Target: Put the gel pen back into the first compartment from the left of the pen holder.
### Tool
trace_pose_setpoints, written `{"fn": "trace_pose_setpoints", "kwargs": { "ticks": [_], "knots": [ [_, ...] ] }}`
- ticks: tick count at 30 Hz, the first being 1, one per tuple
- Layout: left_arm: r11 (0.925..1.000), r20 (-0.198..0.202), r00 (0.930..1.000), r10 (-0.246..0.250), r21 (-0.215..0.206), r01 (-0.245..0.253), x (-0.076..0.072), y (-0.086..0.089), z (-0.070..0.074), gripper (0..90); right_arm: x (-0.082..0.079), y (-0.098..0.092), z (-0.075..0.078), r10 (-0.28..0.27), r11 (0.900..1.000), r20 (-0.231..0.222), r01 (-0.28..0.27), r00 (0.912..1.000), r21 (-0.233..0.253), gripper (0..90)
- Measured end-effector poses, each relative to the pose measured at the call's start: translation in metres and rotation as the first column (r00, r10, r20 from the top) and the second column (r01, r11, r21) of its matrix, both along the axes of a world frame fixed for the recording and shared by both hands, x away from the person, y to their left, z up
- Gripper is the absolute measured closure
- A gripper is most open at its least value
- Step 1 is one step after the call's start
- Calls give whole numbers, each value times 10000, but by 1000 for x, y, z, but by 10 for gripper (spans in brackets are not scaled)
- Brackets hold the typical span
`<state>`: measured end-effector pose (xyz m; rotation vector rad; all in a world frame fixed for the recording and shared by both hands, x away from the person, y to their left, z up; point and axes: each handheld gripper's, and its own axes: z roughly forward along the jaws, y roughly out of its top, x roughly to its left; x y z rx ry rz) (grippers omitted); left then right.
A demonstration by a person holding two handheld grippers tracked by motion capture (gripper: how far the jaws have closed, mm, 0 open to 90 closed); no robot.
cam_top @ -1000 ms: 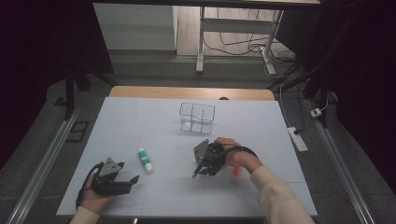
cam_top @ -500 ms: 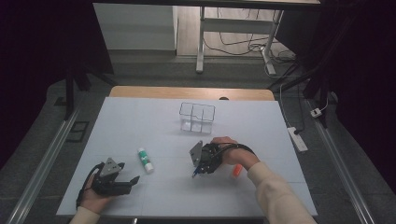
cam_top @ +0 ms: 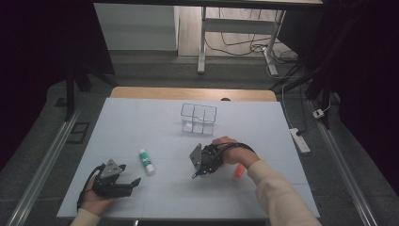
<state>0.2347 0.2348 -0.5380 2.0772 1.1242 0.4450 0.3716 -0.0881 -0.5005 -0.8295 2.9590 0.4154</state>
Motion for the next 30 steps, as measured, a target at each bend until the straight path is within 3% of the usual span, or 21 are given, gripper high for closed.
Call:
{"fn": "trace_pose_setpoints", "kwargs": {
  "ticks": [5, 10, 13, 19, 23, 30],
  "knots": [
    [10000, 11, 10000, 12, 49, -12, 0, 0, 0, 204, -2, 0, 0, 406, 9992, 34, -406, 9992, -31, 792],
    [10000, 21, 10000, 21, 60, -22, 0, 1, 0, 204, -2, 0, 0, 427, 9991, 60, -427, 9991, -41, 796],
    [10000, 20, 10000, 29, 40, -29, 0, 1, 0, 204, -3, -2, 0, 273, 9996, 81, -274, 9996, 78, 797],
    [10000, 12, 10000, 60, -45, -60, 0, 2, 0, 203, -1, -7, 7, -447, 9949, -125, 456, 9989, 904, 798],
    [10000, 7, 10000, 39, 8, -39, 0, 1, 0, 203, 2, -12, 15, -981, 9824, -251, 1008, 9949, 1573, 798],
    [10000, -6, 10000, 34, 10, -34, 0, 0, 0, 203, 5, -22, 25, -1961, 9463, -513, 2027, 9792, 2519, 798]
  ]
}}
